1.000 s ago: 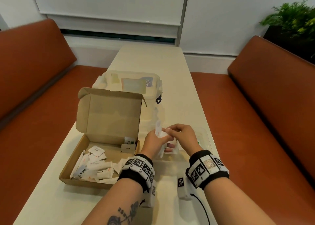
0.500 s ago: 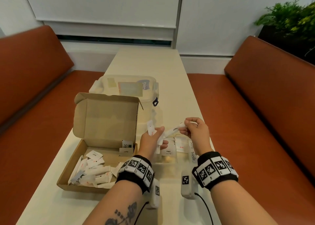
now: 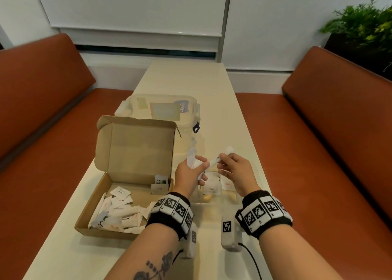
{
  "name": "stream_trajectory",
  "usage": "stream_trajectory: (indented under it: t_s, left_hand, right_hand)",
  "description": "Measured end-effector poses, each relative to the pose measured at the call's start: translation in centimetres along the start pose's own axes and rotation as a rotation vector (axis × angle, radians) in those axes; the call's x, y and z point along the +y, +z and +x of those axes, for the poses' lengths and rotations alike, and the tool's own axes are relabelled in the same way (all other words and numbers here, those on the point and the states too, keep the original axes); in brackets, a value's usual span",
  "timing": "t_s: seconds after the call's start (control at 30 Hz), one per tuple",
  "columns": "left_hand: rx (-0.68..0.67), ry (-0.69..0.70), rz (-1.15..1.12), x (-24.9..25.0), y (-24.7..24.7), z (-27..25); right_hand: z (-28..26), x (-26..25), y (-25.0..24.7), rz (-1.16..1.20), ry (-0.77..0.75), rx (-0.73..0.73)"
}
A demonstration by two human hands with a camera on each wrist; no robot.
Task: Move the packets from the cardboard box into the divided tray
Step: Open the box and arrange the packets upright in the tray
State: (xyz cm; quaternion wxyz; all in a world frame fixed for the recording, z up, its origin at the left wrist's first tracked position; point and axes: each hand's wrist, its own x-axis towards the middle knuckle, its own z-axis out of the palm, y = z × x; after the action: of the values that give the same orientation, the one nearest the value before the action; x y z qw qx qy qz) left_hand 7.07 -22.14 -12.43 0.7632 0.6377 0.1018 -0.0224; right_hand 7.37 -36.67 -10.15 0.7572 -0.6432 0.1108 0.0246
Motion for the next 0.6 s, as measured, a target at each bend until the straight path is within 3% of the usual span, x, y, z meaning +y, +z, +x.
stream_trajectory:
  t_s: [0.1, 0.2, 0.33, 0.6]
  left_hand:
    - [0.051, 0.016, -0.034, -0.2, 0.0, 0.1]
    - [0.152, 0.039, -0.089, -0.4, -0.4, 0.3]
    - [0.27, 0.062, -0.088, -0.5, -1.0, 0.5]
    - [0.271, 0.064, -0.076, -1.0, -1.5, 0.4]
  right_hand:
    - [-0.2, 0.0, 0.6, -0.124, -0.041, -0.002]
    - [0.1, 0.0, 1.0, -0.398, -0.105, 0.041]
    - [0.3, 1.0, 2.3, -0.675, -0.044, -0.017]
    - [0.3, 3.9, 5.2, -0.963, -0.098, -0.095]
